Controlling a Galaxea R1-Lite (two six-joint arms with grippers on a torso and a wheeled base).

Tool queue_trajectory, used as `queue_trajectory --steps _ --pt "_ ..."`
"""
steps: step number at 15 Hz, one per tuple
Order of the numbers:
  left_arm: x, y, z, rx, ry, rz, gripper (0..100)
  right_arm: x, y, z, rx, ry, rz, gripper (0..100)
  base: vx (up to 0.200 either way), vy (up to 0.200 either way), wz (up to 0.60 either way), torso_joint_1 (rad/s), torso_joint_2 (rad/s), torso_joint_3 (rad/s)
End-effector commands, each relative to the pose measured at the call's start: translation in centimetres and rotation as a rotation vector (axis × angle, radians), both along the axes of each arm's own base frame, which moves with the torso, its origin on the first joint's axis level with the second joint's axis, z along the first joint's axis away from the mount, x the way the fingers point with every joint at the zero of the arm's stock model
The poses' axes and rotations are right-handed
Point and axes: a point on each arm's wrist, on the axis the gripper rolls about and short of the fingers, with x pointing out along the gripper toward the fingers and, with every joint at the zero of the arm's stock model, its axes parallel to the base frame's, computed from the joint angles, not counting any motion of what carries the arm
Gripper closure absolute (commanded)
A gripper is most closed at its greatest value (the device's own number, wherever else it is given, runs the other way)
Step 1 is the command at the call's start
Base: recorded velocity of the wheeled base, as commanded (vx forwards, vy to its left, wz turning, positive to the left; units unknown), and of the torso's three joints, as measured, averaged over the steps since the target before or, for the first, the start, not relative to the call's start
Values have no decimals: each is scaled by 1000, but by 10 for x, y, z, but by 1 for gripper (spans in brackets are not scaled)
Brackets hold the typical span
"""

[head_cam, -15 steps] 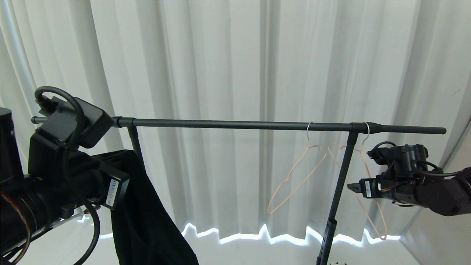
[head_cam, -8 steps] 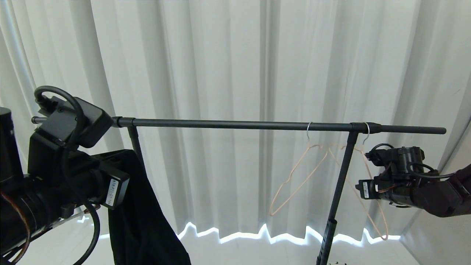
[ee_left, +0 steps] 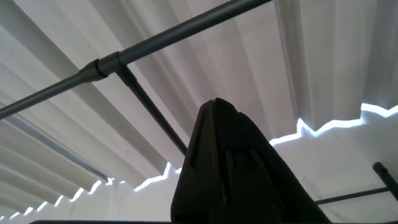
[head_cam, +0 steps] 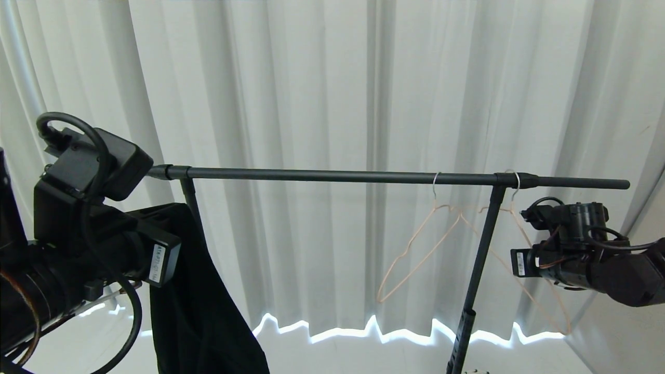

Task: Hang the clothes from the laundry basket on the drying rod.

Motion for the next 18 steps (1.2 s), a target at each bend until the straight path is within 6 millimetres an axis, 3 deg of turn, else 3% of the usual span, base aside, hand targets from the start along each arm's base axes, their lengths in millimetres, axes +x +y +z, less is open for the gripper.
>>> queue_trajectory --steps 1,7,12,18 --pt "0 2 -4 6 12 8 100 -7 0 13 6 -37 1 100 0 0 0 0 0 0" --pt "-3 6 -8 10 19 20 100 -31 -2 34 11 -91 6 100 0 0 0 0 0 0" --pt "-2 7 -13 21 36 29 100 -87 -12 50 -5 -140 -14 100 0 0 0 0 0 0" --pt "-1 8 -13 19 36 40 100 -137 -19 56 -87 -188 32 100 -200 0 0 2 2 6"
